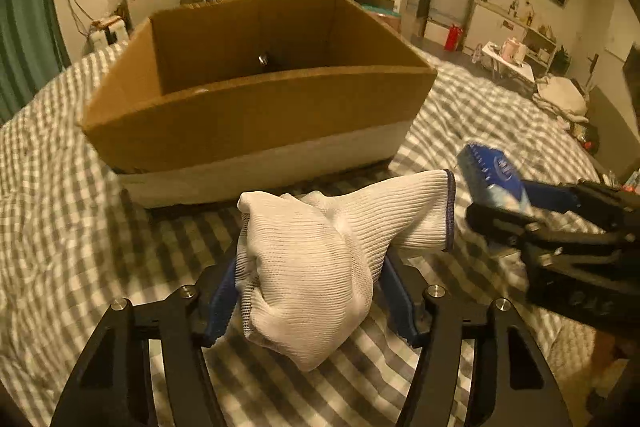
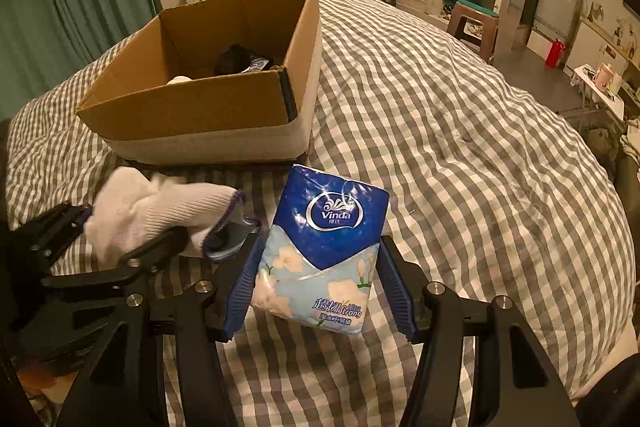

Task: Organize objects
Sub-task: 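Carry the sock and tissue pack over the box and open both tools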

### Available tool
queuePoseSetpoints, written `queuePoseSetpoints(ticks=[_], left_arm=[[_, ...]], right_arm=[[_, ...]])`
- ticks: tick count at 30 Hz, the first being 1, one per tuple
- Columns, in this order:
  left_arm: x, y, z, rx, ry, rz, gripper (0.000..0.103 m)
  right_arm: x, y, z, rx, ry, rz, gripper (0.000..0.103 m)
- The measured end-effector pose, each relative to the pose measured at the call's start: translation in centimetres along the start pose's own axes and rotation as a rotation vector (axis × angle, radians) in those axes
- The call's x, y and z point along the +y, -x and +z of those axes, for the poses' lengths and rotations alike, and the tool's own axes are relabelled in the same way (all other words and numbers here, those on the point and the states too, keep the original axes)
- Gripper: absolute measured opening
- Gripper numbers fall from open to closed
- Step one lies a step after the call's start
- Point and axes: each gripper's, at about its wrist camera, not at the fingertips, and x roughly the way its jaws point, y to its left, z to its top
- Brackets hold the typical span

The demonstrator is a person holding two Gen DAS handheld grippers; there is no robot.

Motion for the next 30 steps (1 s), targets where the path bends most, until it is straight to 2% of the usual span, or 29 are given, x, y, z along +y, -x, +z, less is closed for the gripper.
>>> queuePoseSetpoints(ticks=[5, 10, 16, 21, 22, 26, 30], left_arm=[[1.2, 1.9, 0.2, 0.015, 0.037, 0.092, 0.065], [3.6, 4.2, -0.1, 0.015, 0.12, 0.11, 0.064], [4.8, 7.4, -0.9, -0.014, 0.143, 0.155, 0.064], [5.4, 10.5, 0.2, -0.055, 0.131, 0.185, 0.064], [5.5, 10.9, 0.5, -0.062, 0.133, 0.182, 0.064], [6.5, 13.0, 2.6, -0.103, 0.159, 0.086, 0.064], [7.4, 13.9, 4.9, -0.148, 0.123, 0.069, 0.064]], right_arm=[[0.8, 0.3, 0.0, -0.015, 0.023, -0.007, 0.057], [1.8, 0.8, -0.1, -0.022, 0.05, -0.002, 0.057], [3.4, 2.1, 0.0, -0.043, 0.09, 0.018, 0.057], [5.0, 5.0, 1.1, -0.099, 0.12, 0.057, 0.057], [5.3, 5.6, 1.4, -0.112, 0.128, 0.066, 0.057], [7.0, 8.4, 3.1, -0.175, 0.15, 0.097, 0.057], [8.3, 10.1, 4.9, -0.213, 0.163, 0.085, 0.057]])
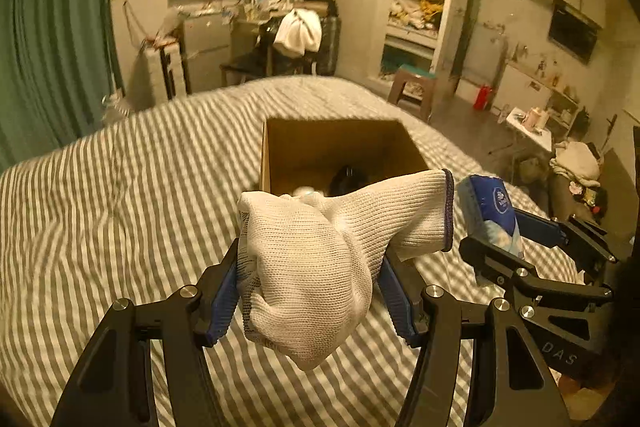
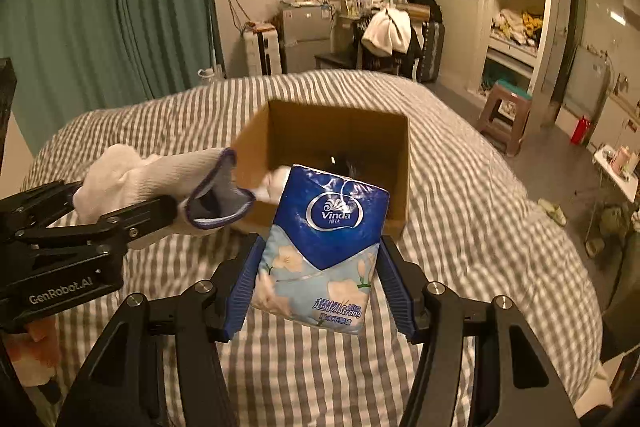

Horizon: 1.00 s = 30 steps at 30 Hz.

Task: Organize objects
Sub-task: 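Carry the sock and tissue pack over the box and open both tools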

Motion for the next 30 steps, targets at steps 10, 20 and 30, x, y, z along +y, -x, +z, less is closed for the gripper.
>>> queuePoseSetpoints(ticks=[10, 20, 30], left_arm=[[3.2, -2.7, 7.5, -0.039, -0.017, -0.018, 0.064], [4.9, -9.0, 11.9, -0.034, 0.004, -0.038, 0.064], [3.2, -15.9, 10.4, 0.083, 0.001, -0.074, 0.064]], right_arm=[[1.4, -1.3, 8.6, -0.04, 0.026, -0.045, 0.057], [0.1, -6.2, 15.0, -0.022, -0.024, -0.068, 0.057], [-3.3, -14.3, 14.4, 0.126, -0.081, -0.108, 0.057]])
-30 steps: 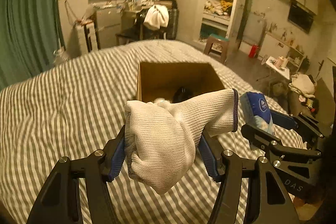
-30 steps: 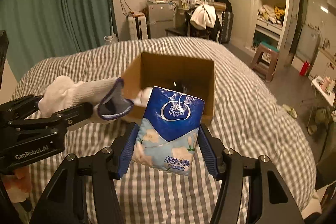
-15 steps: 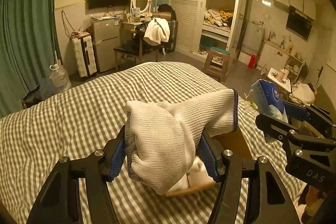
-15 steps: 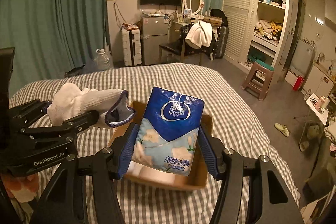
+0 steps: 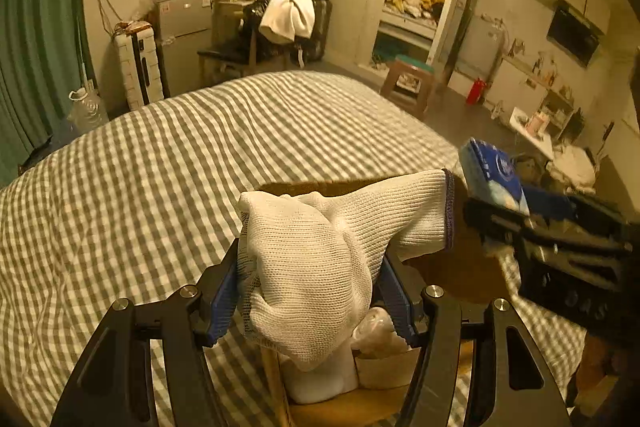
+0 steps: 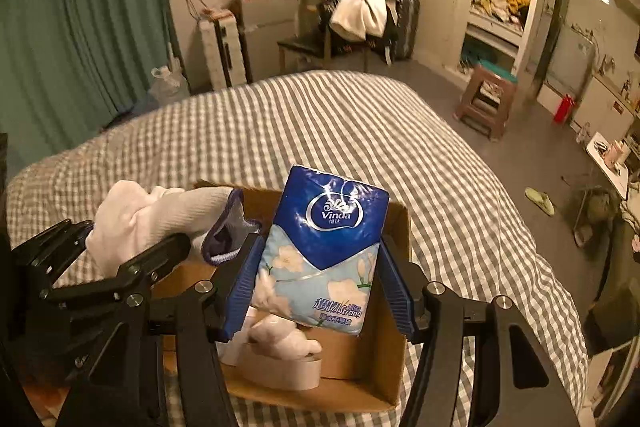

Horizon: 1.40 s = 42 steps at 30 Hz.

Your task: Organize objects

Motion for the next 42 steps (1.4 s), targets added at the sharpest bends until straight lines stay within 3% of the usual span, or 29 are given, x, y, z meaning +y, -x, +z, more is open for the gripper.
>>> queuePoseSetpoints(ticks=[11, 21, 24, 28, 33, 42], left_arm=[[-1.6, -3.0, -1.2, -0.019, -0.092, 0.016, 0.064], [-1.6, -3.0, -1.5, -0.004, -0.061, -0.009, 0.069], [-1.3, -2.2, -1.1, -0.016, -0.039, -0.019, 0.075], [-0.6, -0.6, -0.8, -0.022, 0.015, -0.074, 0.084], [-0.6, 2.2, 0.1, -0.056, 0.022, -0.051, 0.095], [-2.9, 9.6, 0.8, -0.157, -0.029, 0.003, 0.1]], right_arm=[[-2.2, -5.5, -0.4, 0.089, -0.064, 0.001, 0.058], [-2.5, -6.6, -0.3, 0.101, -0.078, 0.006, 0.062], [-2.7, -5.5, -0.1, 0.078, -0.09, 0.003, 0.074], [-2.7, -3.4, 0.4, 0.041, -0.089, 0.001, 0.08], [-2.7, 0.1, 0.7, -0.026, -0.095, -0.033, 0.087], [-3.4, 8.0, 1.1, -0.141, -0.124, -0.02, 0.09]])
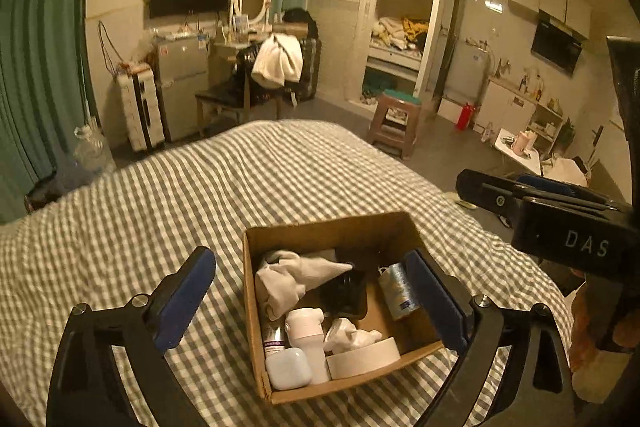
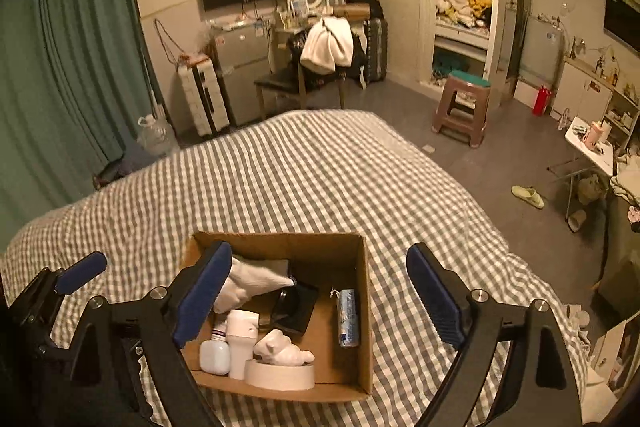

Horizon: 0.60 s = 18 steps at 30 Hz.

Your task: Organize objects

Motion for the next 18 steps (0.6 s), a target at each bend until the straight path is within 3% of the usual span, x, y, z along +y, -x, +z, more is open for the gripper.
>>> queuePoseSetpoints(ticks=[9, 15, 18], left_arm=[[-1.2, 7.8, 1.0, -0.08, -0.009, 0.055, 0.103], [-2.7, 12.4, 0.9, -0.109, -0.002, 0.082, 0.103], [-3.7, 14.5, 0.6, -0.134, -0.01, 0.096, 0.103]], right_arm=[[-0.2, 8.7, 0.4, -0.104, 0.004, -0.007, 0.091], [-0.9, 15.8, 0.0, -0.213, 0.02, -0.019, 0.098], [-1.4, 19.0, -0.7, -0.263, 0.036, -0.066, 0.101]])
